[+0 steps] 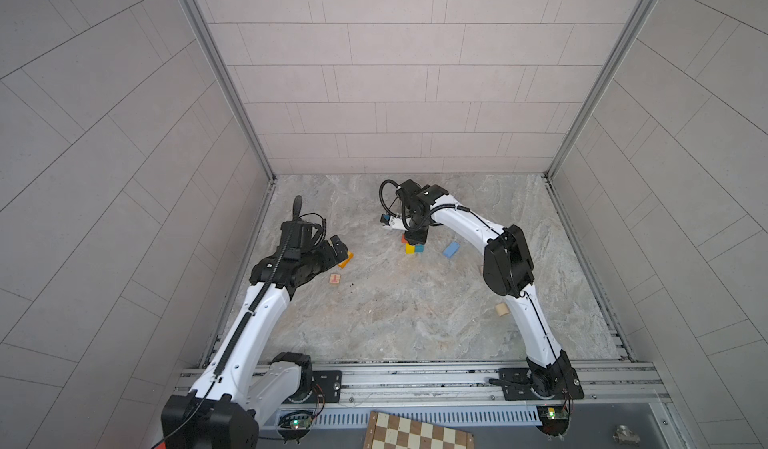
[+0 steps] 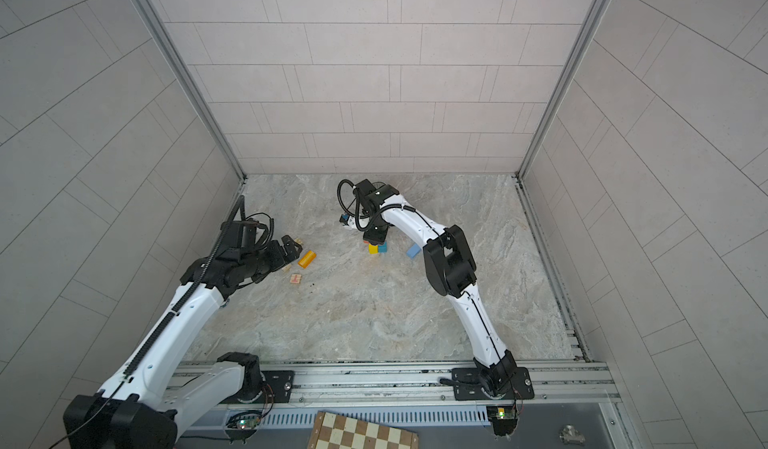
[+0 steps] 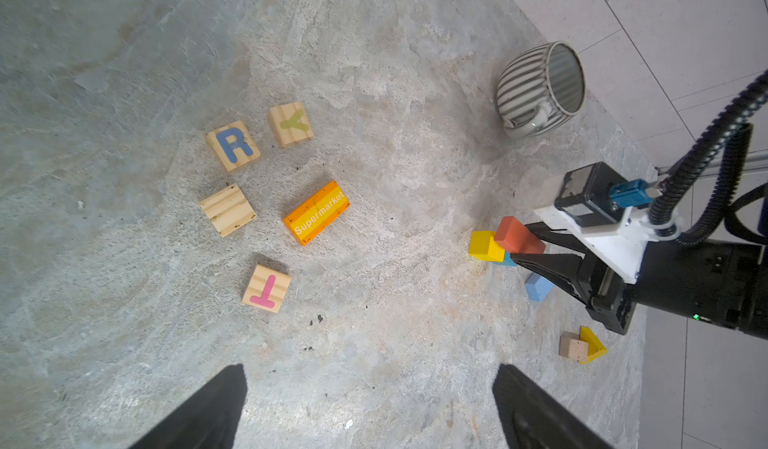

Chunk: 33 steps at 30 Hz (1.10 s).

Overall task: Build the wood block tower
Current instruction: 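Lift the red bar with the right gripper over the yellow and teal cubes, then lower the red bar onto the yellow and teal cubes and open the right gripper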

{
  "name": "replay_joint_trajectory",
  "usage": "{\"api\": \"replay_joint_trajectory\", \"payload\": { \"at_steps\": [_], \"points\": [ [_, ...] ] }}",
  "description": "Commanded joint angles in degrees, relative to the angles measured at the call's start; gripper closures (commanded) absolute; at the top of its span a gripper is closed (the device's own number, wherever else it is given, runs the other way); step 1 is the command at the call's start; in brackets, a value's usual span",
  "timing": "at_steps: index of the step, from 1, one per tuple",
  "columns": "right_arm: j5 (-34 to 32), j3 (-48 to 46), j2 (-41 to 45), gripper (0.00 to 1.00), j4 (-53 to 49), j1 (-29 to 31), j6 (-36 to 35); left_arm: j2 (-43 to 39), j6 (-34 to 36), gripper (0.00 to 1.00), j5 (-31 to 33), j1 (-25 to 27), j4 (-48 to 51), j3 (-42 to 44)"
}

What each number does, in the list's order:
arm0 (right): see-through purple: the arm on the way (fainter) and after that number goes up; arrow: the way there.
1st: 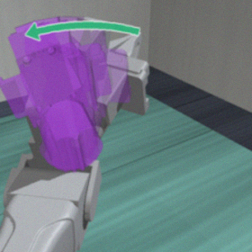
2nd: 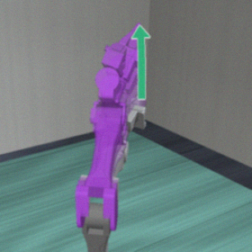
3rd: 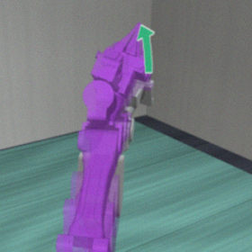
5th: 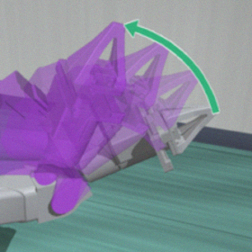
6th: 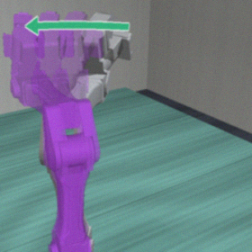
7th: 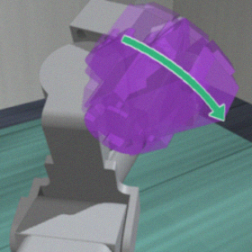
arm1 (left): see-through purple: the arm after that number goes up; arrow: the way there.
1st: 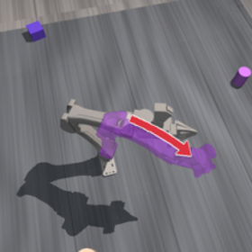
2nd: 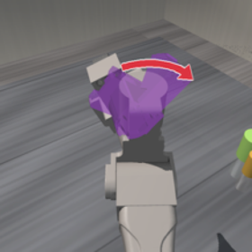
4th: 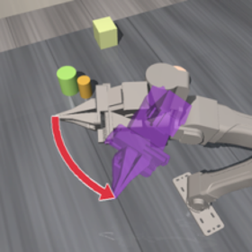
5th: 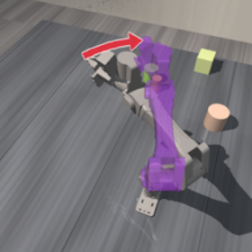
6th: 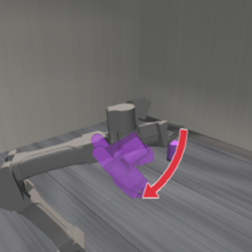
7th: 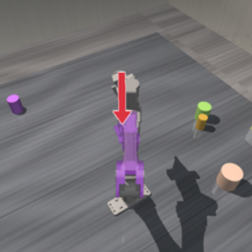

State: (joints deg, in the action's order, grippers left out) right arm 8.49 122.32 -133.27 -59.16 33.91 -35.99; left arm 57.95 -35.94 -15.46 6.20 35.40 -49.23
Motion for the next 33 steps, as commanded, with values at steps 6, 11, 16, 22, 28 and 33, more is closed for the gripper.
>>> {"api": "replay_joint_trajectory", "payload": {
  "at_steps": [6, 11, 16, 22, 28, 33],
  "points": [
    [-0.67, -1.45, 0.87, 0.69, -0.52, -0.31, -0.93, -0.04, 0.79, 0.0, -0.44, -0.64, -0.5, 0.54],
    [-0.66, -2.26, 0.83, 0.68, -0.06, -0.37, -1.08, -0.1, 0.79, 0.0, -0.44, -0.63, -0.5, 0.54],
    [-0.25, -2.22, 0.38, 0.65, -0.07, -0.56, -1.23, -0.09, 0.79, 0.0, -0.44, -0.74, -0.59, 0.54],
    [-0.83, -2.25, 0.01, 0.62, -0.52, -0.57, -1.26, -0.07, 0.79, 0.0, -0.54, -0.81, -0.65, 0.61],
    [-1.34, -2.69, -0.01, 0.56, -0.22, -0.74, -1.36, 0.04, 0.7, 0.0, -0.78, -1.09, -0.77, 0.64],
    [-1.76, -3.0, 0.2, 0.47, 0.08, -0.77, -1.34, 0.14, 0.61, 0.0, -1.06, -1.11, -1.01, 0.8]
  ]
}}
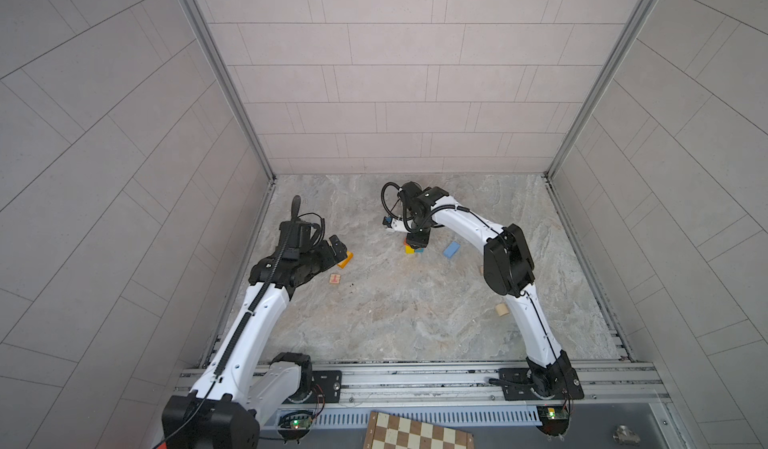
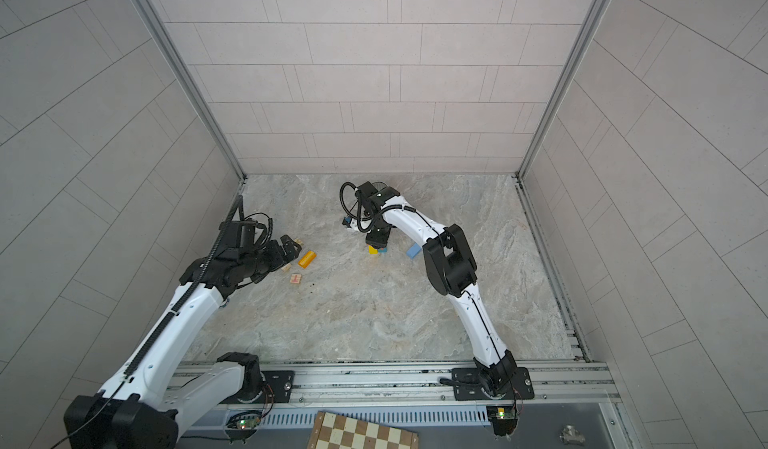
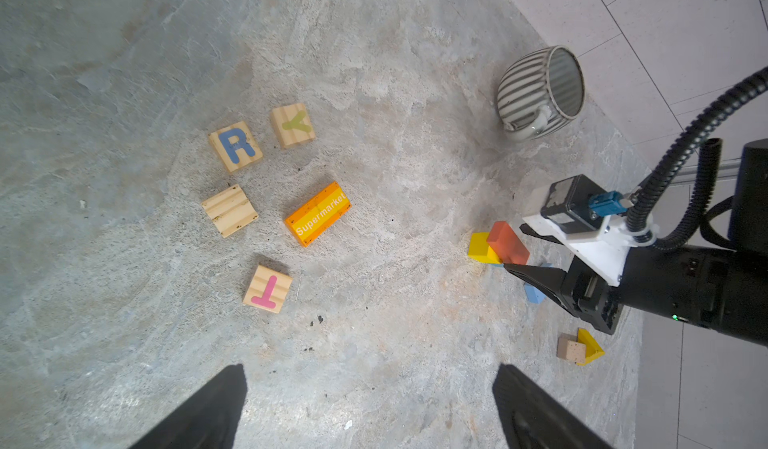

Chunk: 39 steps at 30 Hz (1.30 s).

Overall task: Build the wood block tower
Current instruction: 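Lower the red bar onto the yellow and teal cubes and open the right gripper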

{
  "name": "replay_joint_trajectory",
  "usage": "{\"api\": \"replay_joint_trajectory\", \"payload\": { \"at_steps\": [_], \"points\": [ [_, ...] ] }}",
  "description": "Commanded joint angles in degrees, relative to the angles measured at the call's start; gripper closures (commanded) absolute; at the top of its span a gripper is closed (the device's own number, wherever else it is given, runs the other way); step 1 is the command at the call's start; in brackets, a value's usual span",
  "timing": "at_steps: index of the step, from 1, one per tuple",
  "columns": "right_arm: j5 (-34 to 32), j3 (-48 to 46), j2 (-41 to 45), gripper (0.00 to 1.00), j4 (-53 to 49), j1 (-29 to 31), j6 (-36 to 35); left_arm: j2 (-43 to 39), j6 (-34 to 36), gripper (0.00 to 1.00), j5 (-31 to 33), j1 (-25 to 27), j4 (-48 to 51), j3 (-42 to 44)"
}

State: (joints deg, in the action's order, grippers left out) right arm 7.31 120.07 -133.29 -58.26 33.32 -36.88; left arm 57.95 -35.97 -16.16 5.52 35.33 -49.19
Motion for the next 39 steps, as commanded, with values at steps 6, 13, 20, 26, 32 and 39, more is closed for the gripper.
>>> {"api": "replay_joint_trajectory", "payload": {
  "at_steps": [6, 13, 20, 26, 32, 39],
  "points": [
    [-1.75, -1.99, 0.61, 0.45, 0.12, -0.48, -0.41, 0.27, 0.52, 0.0, -0.65, -0.55, -1.05, 0.68],
    [-2.04, -3.7, 1.82, 0.45, 1.21, -1.13, -0.38, 0.39, 0.55, 0.0, -0.91, -0.77, -1.05, 0.76],
    [-2.13, -3.79, 2.07, 0.45, 1.28, -1.5, -0.29, 0.26, 0.54, 0.0, -0.97, -0.86, -1.14, 0.83],
    [-2.04, -3.7, 2.42, 0.45, 1.21, -1.52, -0.21, 0.14, 0.54, 0.0, -0.9, -0.95, -1.18, 0.93],
    [-2.83, -3.9, 2.66, 0.44, 1.21, -1.88, -0.14, -0.04, 0.54, 0.0, -0.82, -0.98, -1.14, 0.89],
    [-3.03, -4.89, 3.8, 0.43, 1.74, -2.14, -0.44, -0.12, 0.47, 0.0, -0.91, -1.03, -1.16, 0.89]
  ]
}}
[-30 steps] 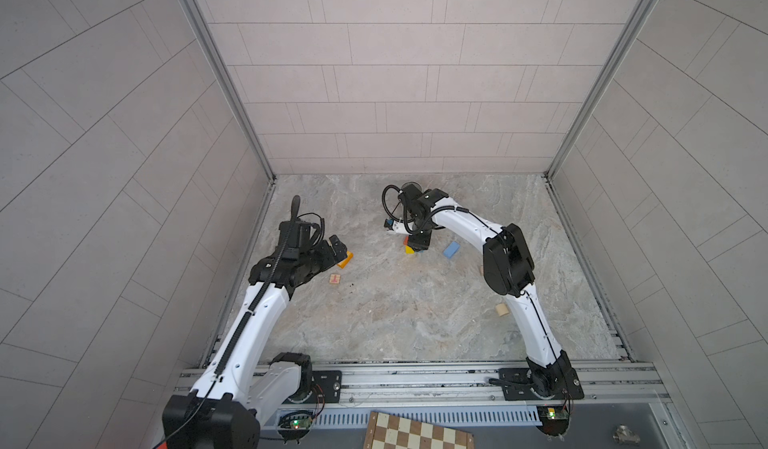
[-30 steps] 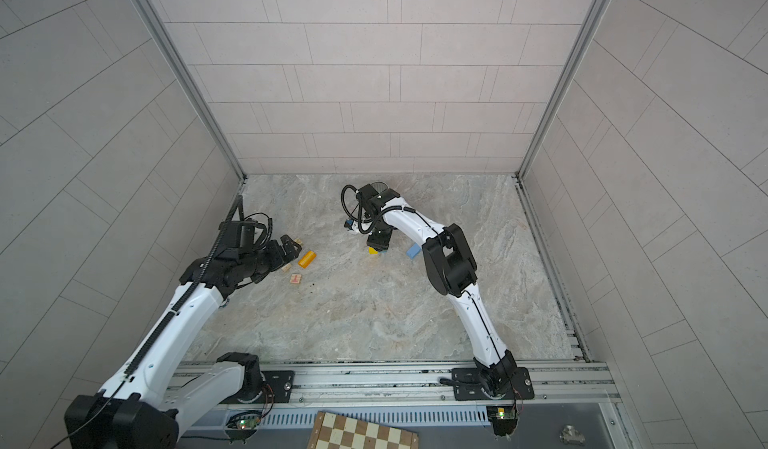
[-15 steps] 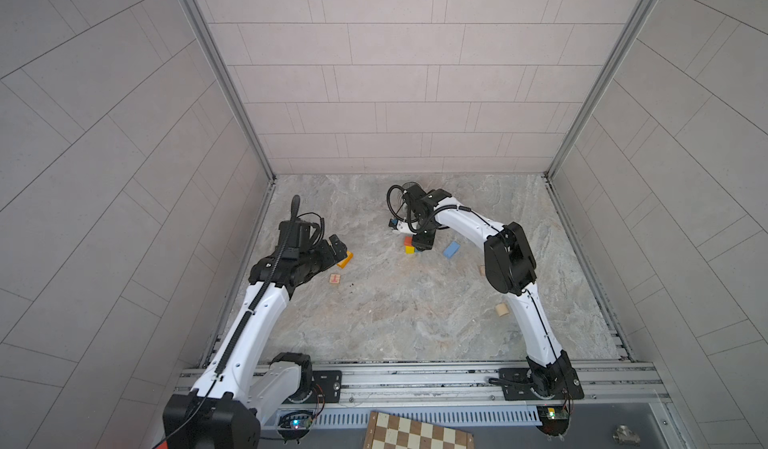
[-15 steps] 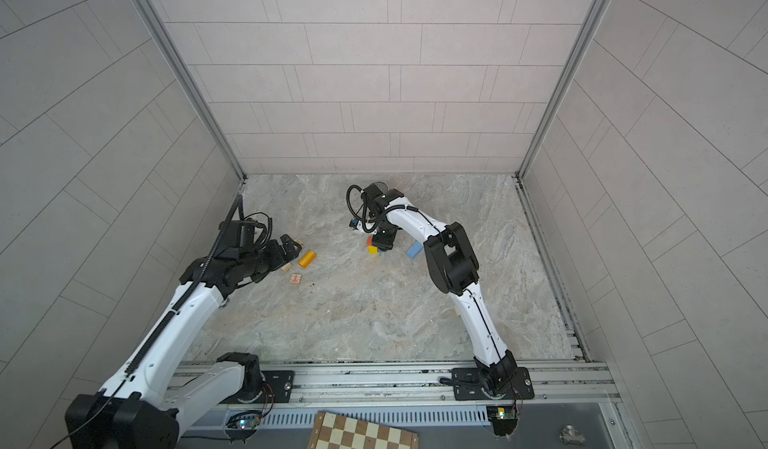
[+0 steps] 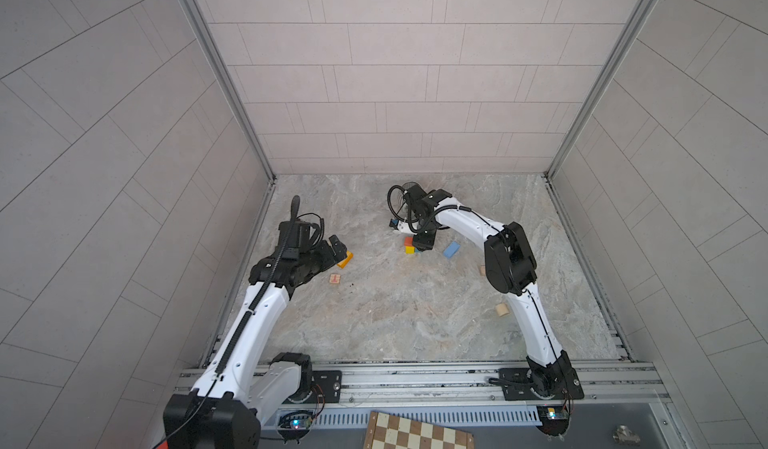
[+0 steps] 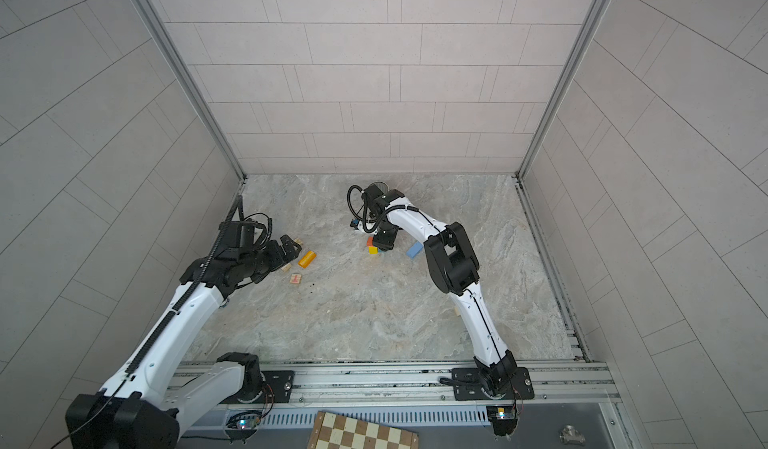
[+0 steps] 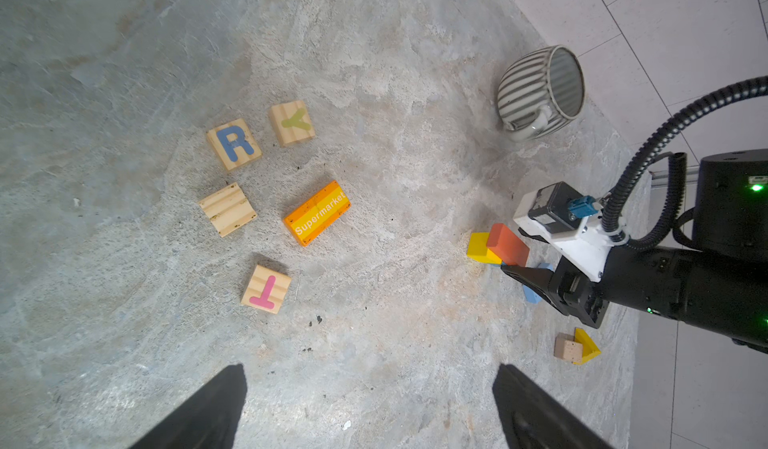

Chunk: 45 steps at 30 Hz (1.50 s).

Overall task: Build the wood block tower
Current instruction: 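Lower the red bar onto the yellow and teal cubes and open the right gripper, then raise the right gripper and move it over the light-blue bar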

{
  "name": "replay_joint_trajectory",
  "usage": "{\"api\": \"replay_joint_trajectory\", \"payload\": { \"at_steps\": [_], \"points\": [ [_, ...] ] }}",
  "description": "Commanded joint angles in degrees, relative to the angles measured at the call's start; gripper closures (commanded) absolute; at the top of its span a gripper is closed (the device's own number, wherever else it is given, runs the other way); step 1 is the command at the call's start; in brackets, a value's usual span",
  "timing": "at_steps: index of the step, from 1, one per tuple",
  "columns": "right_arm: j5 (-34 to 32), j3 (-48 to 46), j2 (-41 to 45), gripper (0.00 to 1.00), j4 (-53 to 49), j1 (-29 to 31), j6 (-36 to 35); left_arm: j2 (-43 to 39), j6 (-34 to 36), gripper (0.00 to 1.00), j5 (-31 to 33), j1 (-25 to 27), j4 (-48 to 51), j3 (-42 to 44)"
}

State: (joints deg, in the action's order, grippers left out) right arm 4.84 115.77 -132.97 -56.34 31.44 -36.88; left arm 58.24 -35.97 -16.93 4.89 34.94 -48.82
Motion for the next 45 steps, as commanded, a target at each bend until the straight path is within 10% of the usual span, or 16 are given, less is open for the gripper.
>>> {"api": "replay_joint_trajectory", "payload": {
  "at_steps": [1, 14, 45],
  "points": [
    [-0.46, -0.75, 3.62, 0.43, -0.14, -0.29, -0.45, -0.26, 0.52, 0.0, -0.13, -0.36, -0.81, 0.51],
    [4.23, -2.43, 7.82, 0.38, -0.14, -0.09, 1.2, -0.6, 0.46, 0.0, 0.01, -1.0, -1.18, 0.81],
    [-9.81, -36.8, 30.7, 0.35, 25.01, -13.51, 60.04, 8.23, 7.73, 0.0, 10.33, 3.59, 6.81, -7.82]
  ]
}}
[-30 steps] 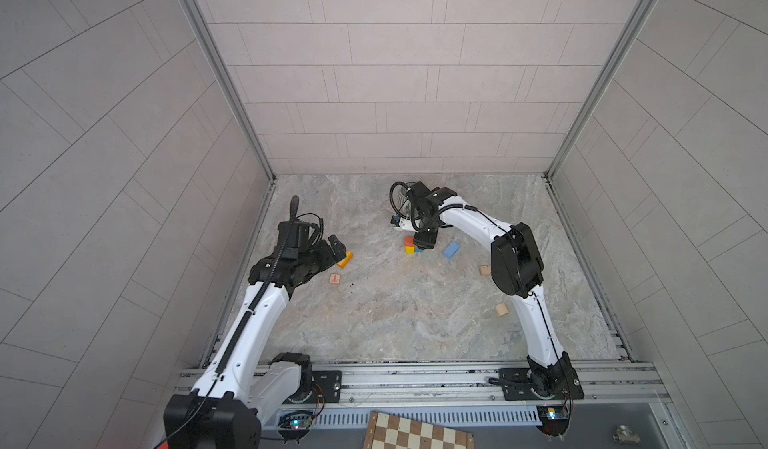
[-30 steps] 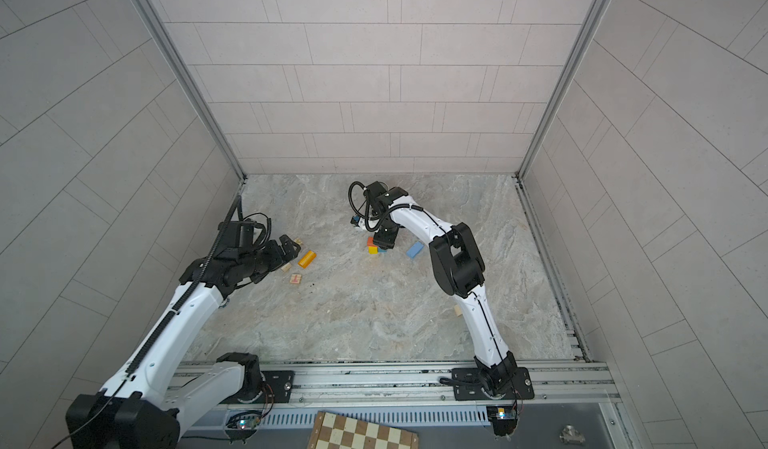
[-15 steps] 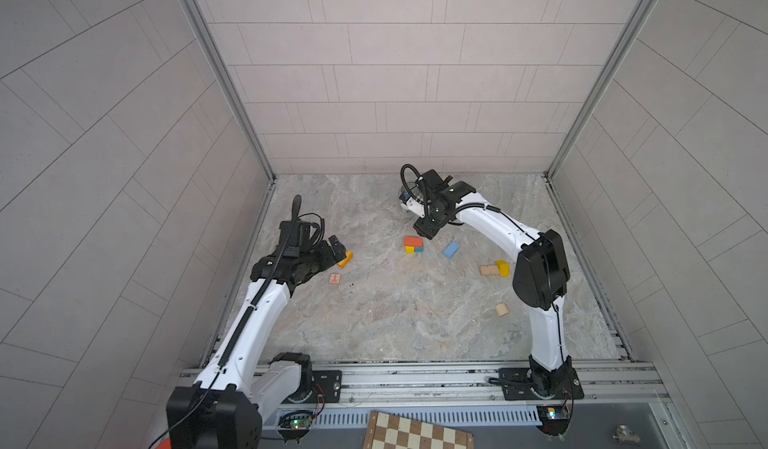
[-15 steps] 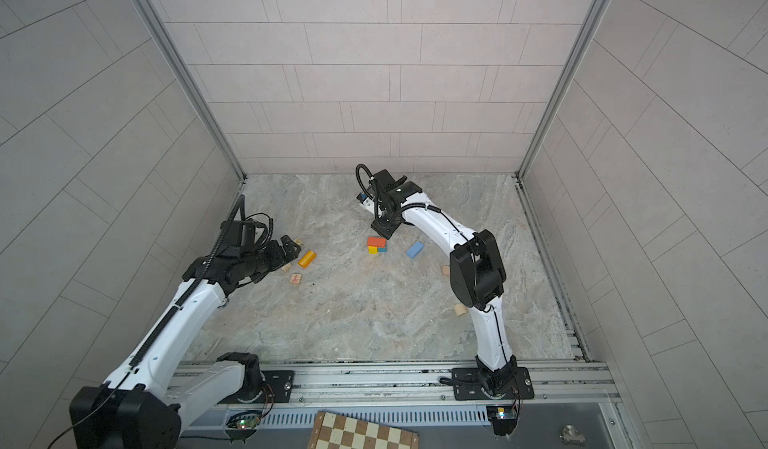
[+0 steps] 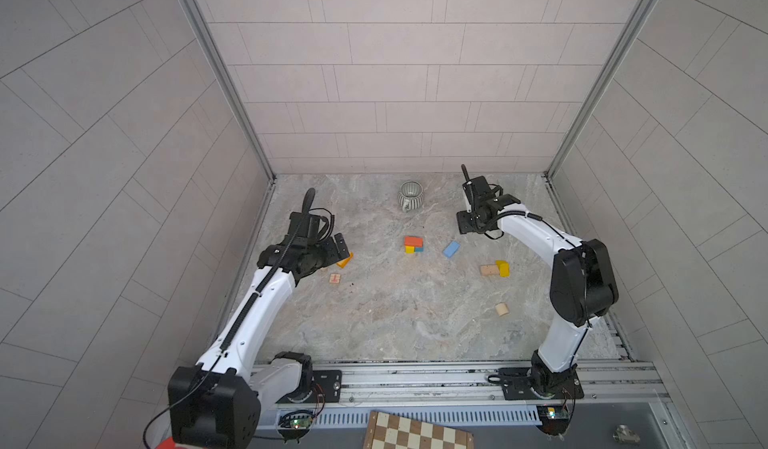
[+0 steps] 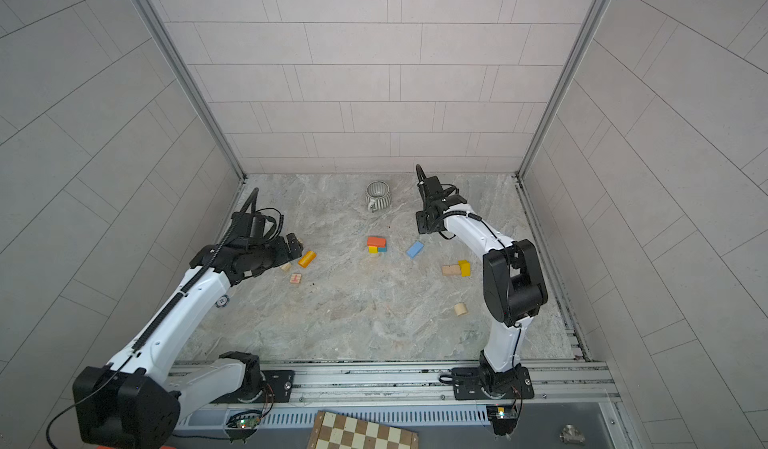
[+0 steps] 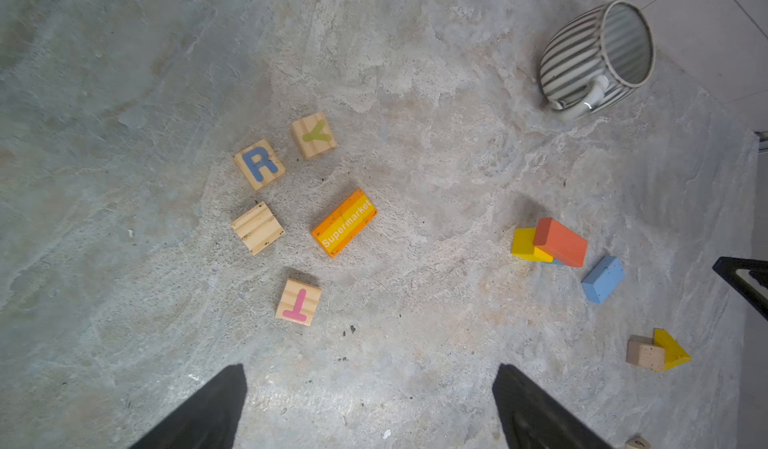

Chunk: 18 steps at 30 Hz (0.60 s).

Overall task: Build the wood block tower
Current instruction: 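Raise the right gripper and move it over the light-blue bar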

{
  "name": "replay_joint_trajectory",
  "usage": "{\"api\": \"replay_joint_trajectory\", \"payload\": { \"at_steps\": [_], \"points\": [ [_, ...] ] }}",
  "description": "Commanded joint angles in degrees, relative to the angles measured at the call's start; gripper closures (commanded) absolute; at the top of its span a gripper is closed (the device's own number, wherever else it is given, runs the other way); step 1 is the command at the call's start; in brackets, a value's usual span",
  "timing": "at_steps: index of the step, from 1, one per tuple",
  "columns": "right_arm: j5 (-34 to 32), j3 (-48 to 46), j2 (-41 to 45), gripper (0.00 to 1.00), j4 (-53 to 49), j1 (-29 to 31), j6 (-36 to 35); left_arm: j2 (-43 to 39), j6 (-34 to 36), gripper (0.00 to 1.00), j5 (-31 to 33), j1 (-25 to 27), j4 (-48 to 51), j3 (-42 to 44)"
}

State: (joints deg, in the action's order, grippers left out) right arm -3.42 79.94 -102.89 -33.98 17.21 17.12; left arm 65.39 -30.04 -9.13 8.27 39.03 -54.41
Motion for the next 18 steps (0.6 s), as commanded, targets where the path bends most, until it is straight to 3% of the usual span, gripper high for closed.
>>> {"api": "replay_joint_trajectory", "payload": {
  "at_steps": [1, 8, 18],
  "points": [
    [-1.38, -1.46, 0.1, 0.35, 3.23, 0.72, 7.03, 1.76, 2.0, 0.0, 3.26, 0.22, 3.15, -2.85],
    [-2.0, -4.61, -2.41, 0.37, 8.02, 1.91, 12.47, 4.61, 3.76, 0.0, 8.18, 0.18, 6.18, -6.96],
    [-4.85, -5.15, -6.56, 0.4, 8.25, 5.55, 17.25, 7.61, 3.85, 0.0, 9.39, -0.11, 7.33, -8.65]
  ]
}}
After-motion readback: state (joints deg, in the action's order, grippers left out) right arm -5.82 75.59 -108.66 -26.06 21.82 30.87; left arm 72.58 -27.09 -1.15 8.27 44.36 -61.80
